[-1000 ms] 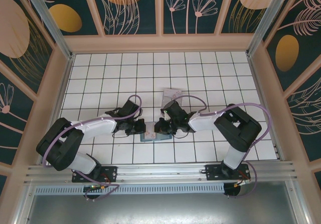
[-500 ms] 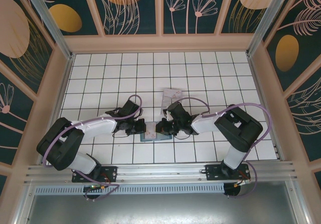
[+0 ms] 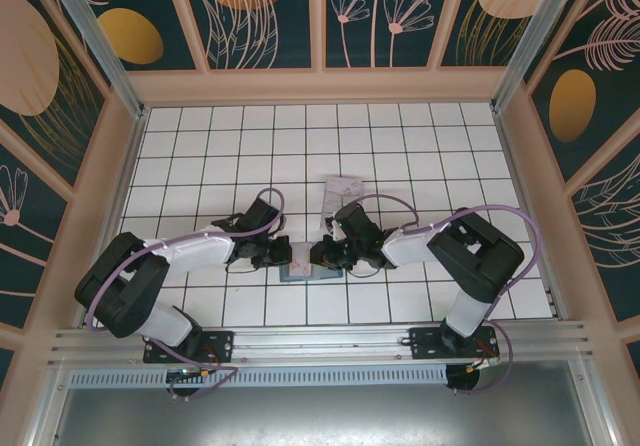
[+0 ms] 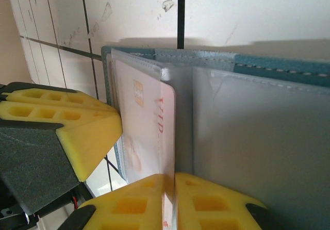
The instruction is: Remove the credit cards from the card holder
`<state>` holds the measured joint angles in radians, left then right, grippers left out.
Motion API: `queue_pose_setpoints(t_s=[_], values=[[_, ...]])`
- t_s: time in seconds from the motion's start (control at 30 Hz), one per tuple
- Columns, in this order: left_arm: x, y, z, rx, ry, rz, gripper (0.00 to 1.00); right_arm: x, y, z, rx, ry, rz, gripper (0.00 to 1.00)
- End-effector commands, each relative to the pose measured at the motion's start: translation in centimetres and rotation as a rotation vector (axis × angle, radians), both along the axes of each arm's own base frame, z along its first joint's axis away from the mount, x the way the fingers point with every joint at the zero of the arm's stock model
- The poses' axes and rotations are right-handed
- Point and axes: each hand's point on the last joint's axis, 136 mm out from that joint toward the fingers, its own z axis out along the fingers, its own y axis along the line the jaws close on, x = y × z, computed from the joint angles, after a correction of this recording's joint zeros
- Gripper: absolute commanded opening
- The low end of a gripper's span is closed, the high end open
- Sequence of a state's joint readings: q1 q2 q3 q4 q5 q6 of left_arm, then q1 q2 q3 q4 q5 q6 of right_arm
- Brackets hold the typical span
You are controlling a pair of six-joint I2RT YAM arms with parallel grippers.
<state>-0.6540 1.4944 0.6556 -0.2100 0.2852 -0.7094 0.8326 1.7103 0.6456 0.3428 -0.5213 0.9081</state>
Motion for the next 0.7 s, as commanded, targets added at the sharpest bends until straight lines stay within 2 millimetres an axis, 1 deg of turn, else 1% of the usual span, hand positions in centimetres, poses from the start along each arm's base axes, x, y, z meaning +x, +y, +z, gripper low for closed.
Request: queue_pose_setpoints(t_s=[0.0,0.2,0.3,0.47,0.67], values=[[-2.0,1.9,-2.7,0.116,0.076,-0.013,0.10,-0.2,0.2,-0.4,0.004,0.021,0.012,0.14],[-2.1,1.8,-2.7,0.119,0.078,-0.019,0.10,-0.3,0.6,-0.2,0.016,0.017,0.027,0.12],[-2.1,1.9,-2.7,0.130,0.077,-0.018,0.10,-0.3,0.5,-0.2,0.008,0.014,0.024,0.08],[-2.0,3.3,-2.8,0.204,0.060,-0.002,0.10,-0.3,-0.6,-0.4,-0.043,0.008,0.005,0.04],[-2.0,4.6,-2.9,0.260,0.050,0.014,0.10,-0.5,-1.7,-0.2,-0.083,-0.006,0.004,0.03]])
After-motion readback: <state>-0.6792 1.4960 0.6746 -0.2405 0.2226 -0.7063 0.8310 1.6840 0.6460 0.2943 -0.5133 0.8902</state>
